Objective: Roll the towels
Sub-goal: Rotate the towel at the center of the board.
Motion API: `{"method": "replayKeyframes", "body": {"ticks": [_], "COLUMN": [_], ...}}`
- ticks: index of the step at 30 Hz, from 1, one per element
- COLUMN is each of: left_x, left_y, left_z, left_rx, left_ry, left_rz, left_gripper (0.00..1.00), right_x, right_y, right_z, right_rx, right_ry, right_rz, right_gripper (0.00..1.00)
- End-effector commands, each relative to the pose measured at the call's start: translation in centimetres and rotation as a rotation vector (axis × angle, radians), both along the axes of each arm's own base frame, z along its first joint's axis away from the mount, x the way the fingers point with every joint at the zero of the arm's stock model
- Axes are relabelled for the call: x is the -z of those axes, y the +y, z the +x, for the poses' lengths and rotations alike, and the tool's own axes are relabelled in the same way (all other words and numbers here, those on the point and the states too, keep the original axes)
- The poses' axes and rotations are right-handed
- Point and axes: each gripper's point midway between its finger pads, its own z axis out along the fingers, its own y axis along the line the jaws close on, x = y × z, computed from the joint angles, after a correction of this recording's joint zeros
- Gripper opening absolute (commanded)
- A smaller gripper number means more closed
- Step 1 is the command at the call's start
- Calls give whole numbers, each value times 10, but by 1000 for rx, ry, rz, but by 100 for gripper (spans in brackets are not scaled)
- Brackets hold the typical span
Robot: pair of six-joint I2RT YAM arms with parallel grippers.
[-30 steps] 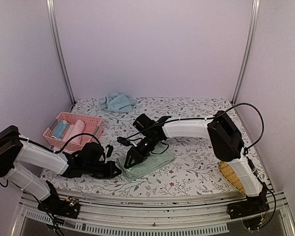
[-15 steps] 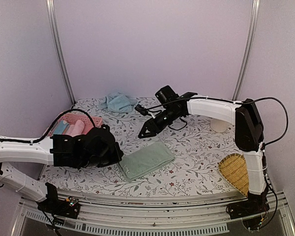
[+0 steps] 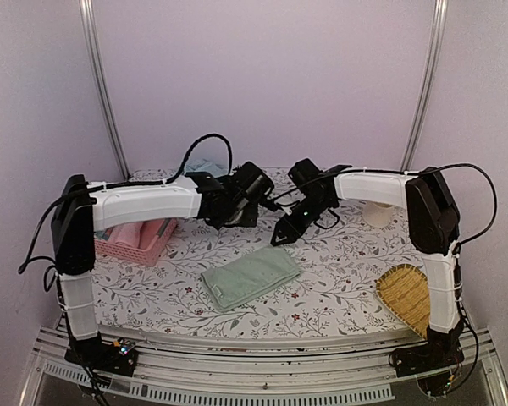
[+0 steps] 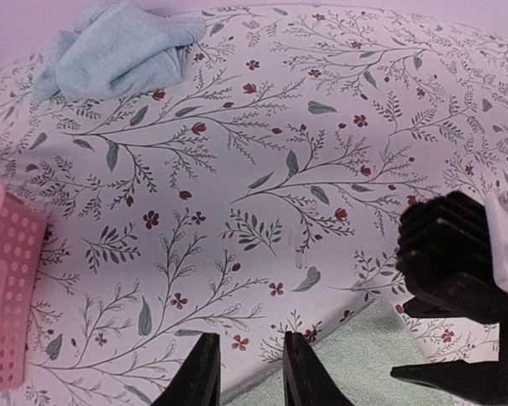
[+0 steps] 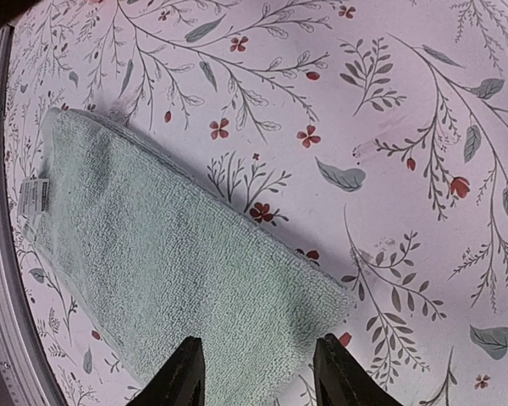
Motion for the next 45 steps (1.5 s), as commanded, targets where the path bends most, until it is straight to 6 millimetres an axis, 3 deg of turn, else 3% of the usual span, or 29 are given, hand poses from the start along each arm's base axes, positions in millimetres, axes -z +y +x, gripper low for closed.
{"method": "replayKeyframes", "body": {"ticks": [1, 3, 7, 11, 14, 18, 22, 25, 28, 32, 34, 38, 42, 45], "left_x": [-26, -8, 10, 36, 53, 84, 117, 129, 137, 130, 116, 100, 70, 65], "left_y": [-22, -15, -24, -28, -22, -3, 21, 26, 24, 13, -1, -13, -10, -8], "left_z": [-3, -18, -58, -90, -102, -108, -107, -98, -79, -39, -15, -2, -8, -16], "left_rx": [236, 270, 437, 502, 491, 449, 415, 409, 411, 428, 461, 513, 518, 506], "left_ry": [-27, 17, 87, 192, 249, 306, 371, 386, 382, 326, 288, 266, 228, 223], "left_rz": [-224, -227, -367, -485, -503, -434, -355, -324, -286, -271, -279, -251, -293, -350], "left_gripper": [24, 18, 2, 0, 0, 0, 0, 0, 0, 0, 0, 0, 0, 0], "right_x": [6, 12, 29, 44, 59, 80, 86, 85, 80, 62, 46, 17, -18, -28], "right_y": [1, 5, 3, 0, -7, -31, -67, -83, -85, -80, -75, -79, -81, -73], "right_z": [-8, -9, -4, -4, -1, -2, -14, -33, -59, -98, -114, -99, -77, -73], "right_rx": [-57, -65, -47, -39, -11, 44, 101, 100, 66, -30, -84, -58, -28, -57], "right_ry": [13, 35, 49, 60, 61, 68, 109, 131, 191, 256, 299, 238, 164, 146], "right_rz": [7, 16, -18, -47, -100, -203, -255, -269, -229, -153, -103, -95, -55, -10], "right_gripper": [46, 44, 43, 43, 42, 36, 35, 33, 31, 29, 29, 35, 39, 40]}}
